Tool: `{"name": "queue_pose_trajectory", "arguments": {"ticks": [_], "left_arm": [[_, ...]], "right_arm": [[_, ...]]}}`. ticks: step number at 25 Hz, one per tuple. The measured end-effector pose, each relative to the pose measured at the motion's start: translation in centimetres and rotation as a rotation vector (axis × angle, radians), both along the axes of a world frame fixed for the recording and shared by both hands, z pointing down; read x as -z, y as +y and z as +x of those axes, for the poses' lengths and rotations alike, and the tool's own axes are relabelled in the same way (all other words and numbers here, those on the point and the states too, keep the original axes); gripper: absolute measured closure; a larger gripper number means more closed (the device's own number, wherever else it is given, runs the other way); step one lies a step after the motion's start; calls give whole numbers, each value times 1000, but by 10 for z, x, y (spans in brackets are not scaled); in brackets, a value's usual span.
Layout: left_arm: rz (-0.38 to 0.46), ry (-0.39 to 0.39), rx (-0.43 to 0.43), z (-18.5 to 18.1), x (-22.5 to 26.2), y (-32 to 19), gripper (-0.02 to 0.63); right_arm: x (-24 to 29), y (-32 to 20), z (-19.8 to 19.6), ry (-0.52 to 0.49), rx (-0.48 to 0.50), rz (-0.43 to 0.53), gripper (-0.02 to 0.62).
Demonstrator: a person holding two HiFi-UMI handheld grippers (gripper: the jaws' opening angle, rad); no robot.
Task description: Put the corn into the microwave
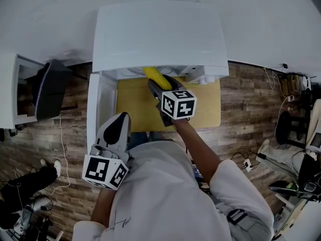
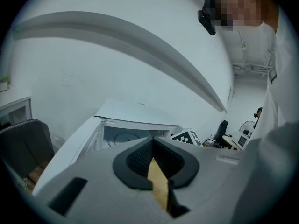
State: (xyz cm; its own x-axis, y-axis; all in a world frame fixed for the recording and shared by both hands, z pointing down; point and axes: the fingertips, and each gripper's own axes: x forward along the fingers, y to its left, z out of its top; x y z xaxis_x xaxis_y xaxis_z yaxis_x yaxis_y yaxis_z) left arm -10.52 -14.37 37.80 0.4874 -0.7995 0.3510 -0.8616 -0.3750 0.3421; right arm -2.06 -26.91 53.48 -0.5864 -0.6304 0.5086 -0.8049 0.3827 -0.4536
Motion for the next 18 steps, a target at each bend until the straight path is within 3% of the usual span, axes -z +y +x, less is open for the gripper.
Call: {"name": "queue_pose_trajectory", "arguments": {"ticks": [18], "left_arm": [[-19,1,7,-7,-4,-3,614]], "right_arm": [[-24,-30,-8,91,-2,15,333]]}}
